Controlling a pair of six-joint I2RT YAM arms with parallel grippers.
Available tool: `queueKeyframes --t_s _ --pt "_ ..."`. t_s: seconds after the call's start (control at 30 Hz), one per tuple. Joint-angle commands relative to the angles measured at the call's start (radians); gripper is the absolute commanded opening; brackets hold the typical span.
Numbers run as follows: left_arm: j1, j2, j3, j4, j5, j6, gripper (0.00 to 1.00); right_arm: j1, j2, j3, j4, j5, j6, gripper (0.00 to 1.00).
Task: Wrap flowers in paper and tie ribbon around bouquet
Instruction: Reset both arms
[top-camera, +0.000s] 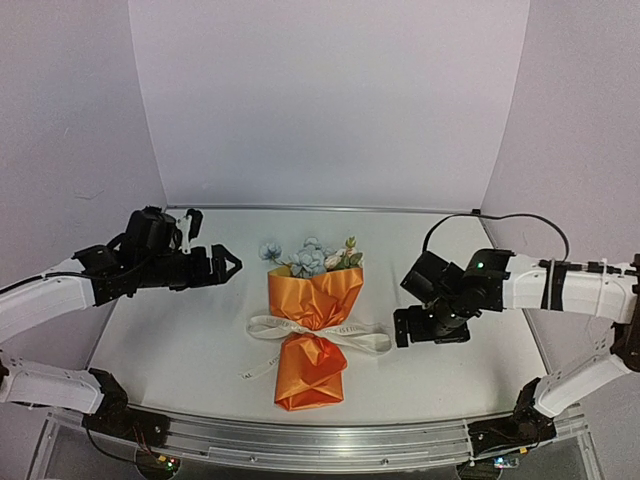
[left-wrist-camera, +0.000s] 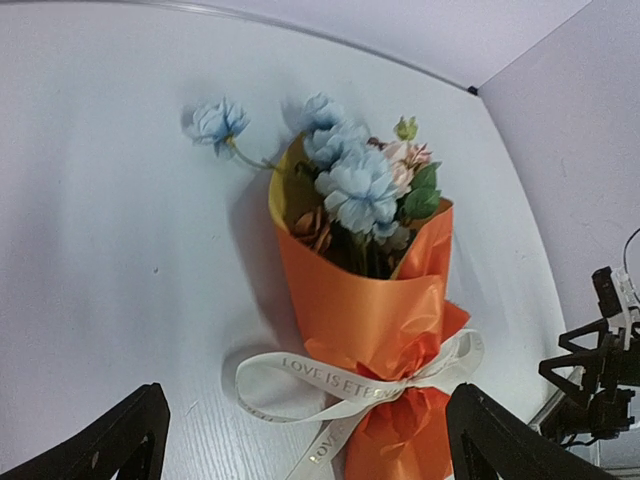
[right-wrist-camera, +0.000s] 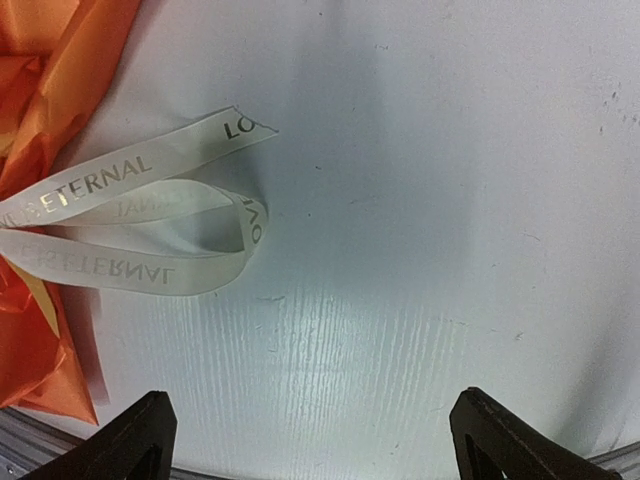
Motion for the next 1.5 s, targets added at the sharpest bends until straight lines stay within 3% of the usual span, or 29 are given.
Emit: queueKeyframes --t_s 0.0,0.53,1.47 --pt "-0.002 -0.066 0.090 -0.009 -0.036 0.065 1.00 -0.005 -0.128 -0.014 -0.049 0.102 -0.070 0.98" --pt "-0.002 -0.124 0.154 -0.044 -0.134 0.094 1.00 -0.003 -0.435 -0.169 -0.067 0.274 -0.184 0.98" --pt "-0.002 -0.140 0.138 -0.035 -0.181 0.092 1.00 -0.004 -0.445 -0.188 -0.070 0.322 -0.178 0.98"
